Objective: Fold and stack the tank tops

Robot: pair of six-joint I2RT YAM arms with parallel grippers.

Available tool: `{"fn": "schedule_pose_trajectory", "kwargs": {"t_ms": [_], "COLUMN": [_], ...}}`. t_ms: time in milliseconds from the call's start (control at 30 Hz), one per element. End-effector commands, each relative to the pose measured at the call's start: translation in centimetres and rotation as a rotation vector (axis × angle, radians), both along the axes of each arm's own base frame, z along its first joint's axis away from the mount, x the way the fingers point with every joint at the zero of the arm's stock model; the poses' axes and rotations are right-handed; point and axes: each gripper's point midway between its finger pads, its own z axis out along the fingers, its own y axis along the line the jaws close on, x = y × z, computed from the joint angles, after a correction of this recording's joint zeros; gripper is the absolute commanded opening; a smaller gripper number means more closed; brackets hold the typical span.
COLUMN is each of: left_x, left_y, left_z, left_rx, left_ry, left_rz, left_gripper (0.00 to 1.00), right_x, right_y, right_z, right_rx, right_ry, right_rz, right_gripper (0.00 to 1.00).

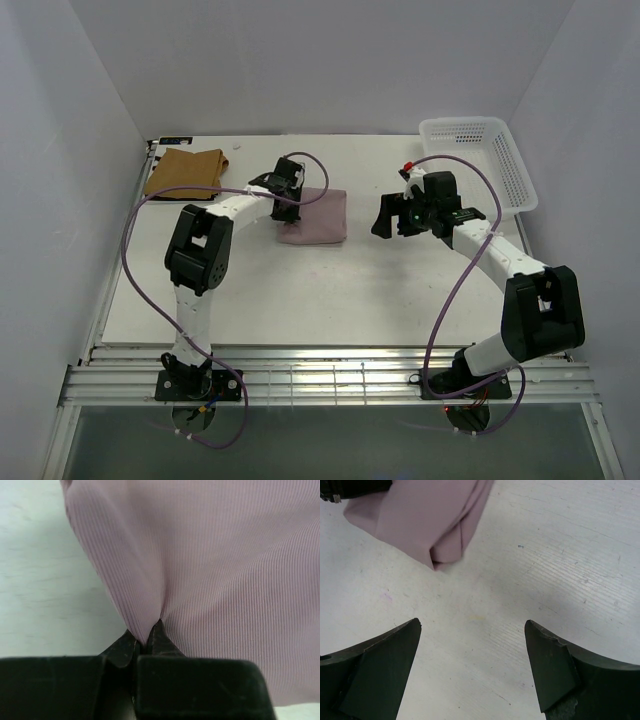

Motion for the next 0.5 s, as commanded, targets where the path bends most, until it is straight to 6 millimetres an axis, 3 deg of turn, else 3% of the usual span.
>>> {"fn": "schedule_pose_trajectory", "kwargs": {"t_ms": [0, 167, 400, 467], "left_x": [1.6, 3.8, 7.6, 8.6], "left_y": [6.2, 9.7, 16.1, 16.7], "left_z": [3.0, 5.4, 8.6, 9.6], "left_rx": [0.263, 0.391, 0.504, 0.509], "left_ry": [-0.1, -0.16, -0.214, -0.237], "left_rz": [-0.019, -0.093, -0.077, -0.073], "left_gripper": [0.0, 0.0, 0.0, 0.0], "right_x": [0.0, 0.0, 0.4, 0.5], "right_y": [-0.6, -1.1, -1.5, -1.6], "right_z": [1.2, 1.8, 1.5, 1.4], "right_rx": [-0.012, -0.029, -0.049, -0.057], "right_ry": [-0.049, -0.074, -0.076, -0.075], "right_rz": [-0.009, -0.026, -0.045, -0.049], "right_gripper": [0.9, 0.9, 0.9, 0.9]}}
